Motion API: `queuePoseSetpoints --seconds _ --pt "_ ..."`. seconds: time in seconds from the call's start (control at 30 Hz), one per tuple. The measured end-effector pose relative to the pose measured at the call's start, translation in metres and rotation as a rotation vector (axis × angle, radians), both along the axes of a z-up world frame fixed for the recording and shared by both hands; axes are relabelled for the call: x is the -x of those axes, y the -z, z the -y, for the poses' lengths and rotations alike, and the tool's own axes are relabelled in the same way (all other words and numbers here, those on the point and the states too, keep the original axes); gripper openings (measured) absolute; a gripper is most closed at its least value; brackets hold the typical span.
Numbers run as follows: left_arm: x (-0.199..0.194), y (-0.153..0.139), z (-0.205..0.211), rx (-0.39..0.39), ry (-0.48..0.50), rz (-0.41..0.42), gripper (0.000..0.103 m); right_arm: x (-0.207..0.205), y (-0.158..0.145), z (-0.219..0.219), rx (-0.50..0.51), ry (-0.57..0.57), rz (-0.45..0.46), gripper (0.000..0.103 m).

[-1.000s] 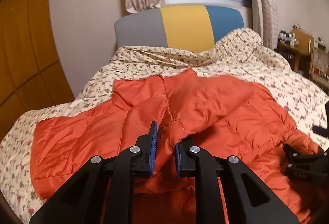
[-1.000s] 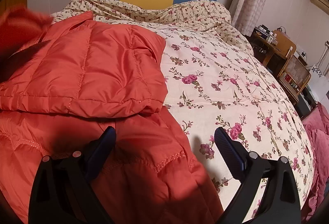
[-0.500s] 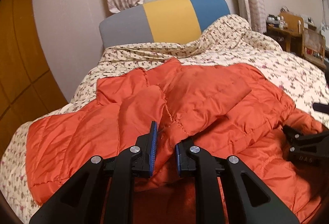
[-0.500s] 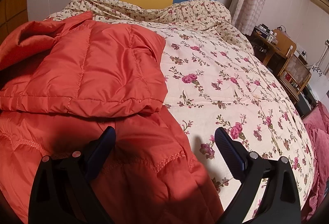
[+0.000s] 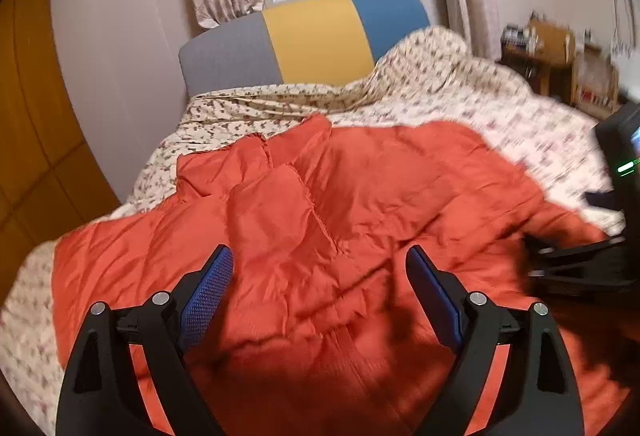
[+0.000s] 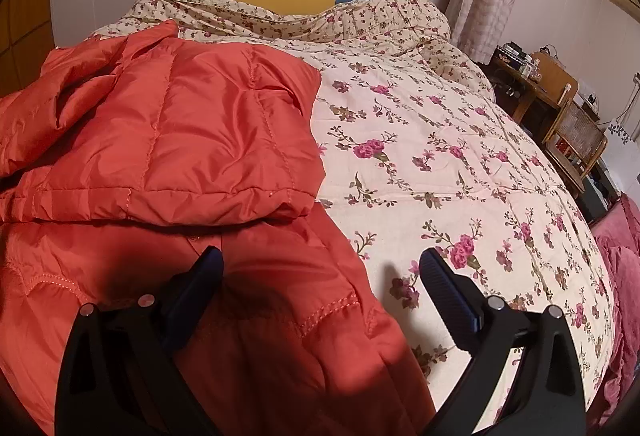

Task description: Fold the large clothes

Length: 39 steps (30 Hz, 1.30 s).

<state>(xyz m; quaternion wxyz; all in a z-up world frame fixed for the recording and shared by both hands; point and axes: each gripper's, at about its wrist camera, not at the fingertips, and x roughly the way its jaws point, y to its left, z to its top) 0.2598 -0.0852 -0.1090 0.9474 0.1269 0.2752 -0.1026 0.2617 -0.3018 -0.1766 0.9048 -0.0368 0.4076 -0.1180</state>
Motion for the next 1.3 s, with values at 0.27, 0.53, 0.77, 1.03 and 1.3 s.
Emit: queuePoseSetpoints --seconds 0.27,0.53,0.77,1.03,1.3 --pt "0.032 -0.019 -0.088 0.218 -0.150 -0.036 0.087 0.016 -0.016 -0.007 0.046 -0.009 0.103 0.098" --pt "-0.002 -0.025 -0.181 0.292 -0.354 -0.069 0.065 0.013 -0.081 -0.040 -0.092 -0.162 0.218 0.087" --pt "-0.057 -0.008 -0.198 0.203 -0.418 -0.155 0.065 -0.057 -0.091 -0.114 -0.242 -0.361 0.156 0.065" --pt "-0.089 0.026 -0.220 0.186 -0.406 -0.196 0.066 -0.107 -0.017 -0.119 -0.392 -0.304 0.016 0.066" --pt "-0.096 0.036 -0.230 0.250 -0.397 -0.239 0.071 -0.103 -0.006 -0.132 -0.279 -0.316 0.041 0.067"
